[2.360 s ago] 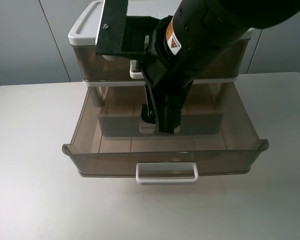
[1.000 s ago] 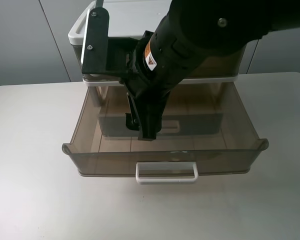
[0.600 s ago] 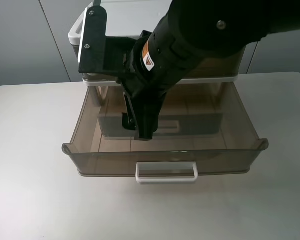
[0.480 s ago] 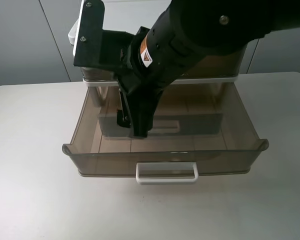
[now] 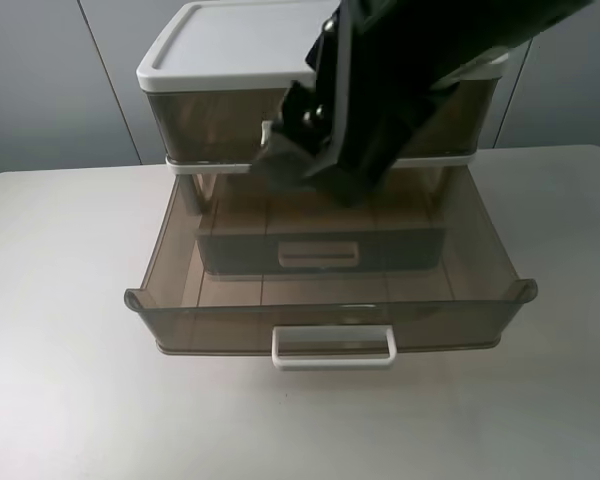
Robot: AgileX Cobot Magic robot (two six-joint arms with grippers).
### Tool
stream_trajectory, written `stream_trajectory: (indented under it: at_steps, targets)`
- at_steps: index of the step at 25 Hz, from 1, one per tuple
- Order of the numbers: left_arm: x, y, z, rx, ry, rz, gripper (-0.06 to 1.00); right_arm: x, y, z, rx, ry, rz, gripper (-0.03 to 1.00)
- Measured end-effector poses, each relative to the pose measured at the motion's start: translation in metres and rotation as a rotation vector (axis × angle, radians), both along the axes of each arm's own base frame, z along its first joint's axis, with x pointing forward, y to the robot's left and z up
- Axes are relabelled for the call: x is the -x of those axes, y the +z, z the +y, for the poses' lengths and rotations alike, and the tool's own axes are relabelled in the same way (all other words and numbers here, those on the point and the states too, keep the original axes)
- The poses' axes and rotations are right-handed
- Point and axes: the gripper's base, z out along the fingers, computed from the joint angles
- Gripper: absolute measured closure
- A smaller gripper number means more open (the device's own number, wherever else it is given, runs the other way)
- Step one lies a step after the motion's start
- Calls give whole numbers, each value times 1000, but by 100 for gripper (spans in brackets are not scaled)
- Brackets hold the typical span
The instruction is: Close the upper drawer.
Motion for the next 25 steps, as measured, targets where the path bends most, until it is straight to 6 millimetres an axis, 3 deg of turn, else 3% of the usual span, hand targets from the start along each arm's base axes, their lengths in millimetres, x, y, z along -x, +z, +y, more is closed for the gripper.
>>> stream_trajectory:
  at_steps: [5,13,20,25]
  targets:
    - [0,0,0,0,0,0,20,36,17,-57,-20,-108,95,34]
    - [0,0,0,0,0,0,20,94,-14,-143,-111,-176,161,34]
    - [0,0,0,0,0,0,20,128,-50,-188,-262,-174,168,34]
    - [0,0,0,0,0,0,20,141,-87,-201,-321,-152,186,34]
